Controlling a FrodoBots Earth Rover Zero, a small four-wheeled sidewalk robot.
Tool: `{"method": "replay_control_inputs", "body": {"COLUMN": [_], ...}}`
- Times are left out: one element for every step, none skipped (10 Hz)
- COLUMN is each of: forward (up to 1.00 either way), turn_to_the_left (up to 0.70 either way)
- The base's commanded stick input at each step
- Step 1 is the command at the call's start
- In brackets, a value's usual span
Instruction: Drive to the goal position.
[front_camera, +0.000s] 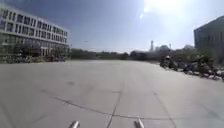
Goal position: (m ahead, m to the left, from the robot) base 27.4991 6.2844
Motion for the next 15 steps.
{"method": "replay_control_inputs", "body": {"forward": [0.7,0.7,0.7,0.7,0.7,0.7,0.7,0.7,0.7,0.7,0.7,0.7,0.7,0.7,0.7], "turn_to_the_left": [0.0,0.0,0.0,0.0,0.0,0.0,0.0,0.0,0.0,0.0,0.0,0.0,0.0,0.07,0.15]}}
